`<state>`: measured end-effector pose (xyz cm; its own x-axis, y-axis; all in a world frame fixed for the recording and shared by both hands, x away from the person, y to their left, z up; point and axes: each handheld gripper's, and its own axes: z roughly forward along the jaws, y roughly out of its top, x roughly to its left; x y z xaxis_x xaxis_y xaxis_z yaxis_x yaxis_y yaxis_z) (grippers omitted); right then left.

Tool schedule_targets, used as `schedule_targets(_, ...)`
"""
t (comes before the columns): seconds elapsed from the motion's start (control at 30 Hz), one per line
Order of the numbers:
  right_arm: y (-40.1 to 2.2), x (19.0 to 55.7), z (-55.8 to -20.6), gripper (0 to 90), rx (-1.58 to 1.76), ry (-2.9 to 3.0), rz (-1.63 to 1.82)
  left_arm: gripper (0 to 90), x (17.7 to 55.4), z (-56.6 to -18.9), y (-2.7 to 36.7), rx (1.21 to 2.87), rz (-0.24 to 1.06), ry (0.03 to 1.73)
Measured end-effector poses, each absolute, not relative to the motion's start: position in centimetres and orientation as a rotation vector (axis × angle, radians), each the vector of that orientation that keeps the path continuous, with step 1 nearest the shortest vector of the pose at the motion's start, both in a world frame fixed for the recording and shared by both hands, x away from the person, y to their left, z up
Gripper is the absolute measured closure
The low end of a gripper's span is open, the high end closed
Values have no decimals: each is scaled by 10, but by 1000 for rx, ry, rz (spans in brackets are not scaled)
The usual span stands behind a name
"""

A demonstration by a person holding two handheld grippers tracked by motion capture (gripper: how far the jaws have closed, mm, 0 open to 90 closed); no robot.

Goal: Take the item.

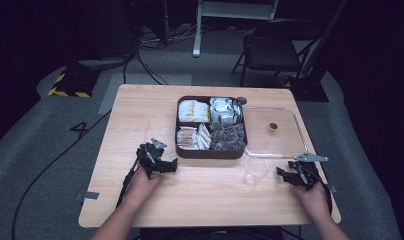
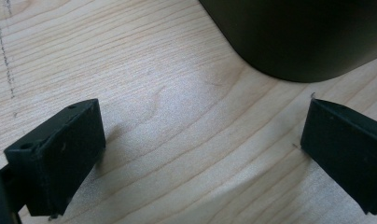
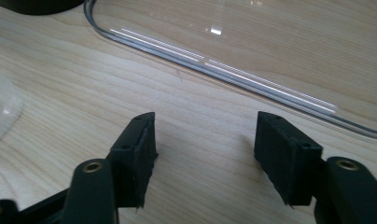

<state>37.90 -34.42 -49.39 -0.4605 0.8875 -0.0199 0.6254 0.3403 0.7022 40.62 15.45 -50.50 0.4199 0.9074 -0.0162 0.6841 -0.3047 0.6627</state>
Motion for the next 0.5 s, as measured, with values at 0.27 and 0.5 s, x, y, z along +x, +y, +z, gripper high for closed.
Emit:
schedule_targets(0.27,-326,380,-466,476,1370,2116,1028,2,406,-505,154,2085,489,1344)
schedule_targets(0.5,-308,394,-441,484,1336,2111,1112,4,405,-505,154,2082,493,1349)
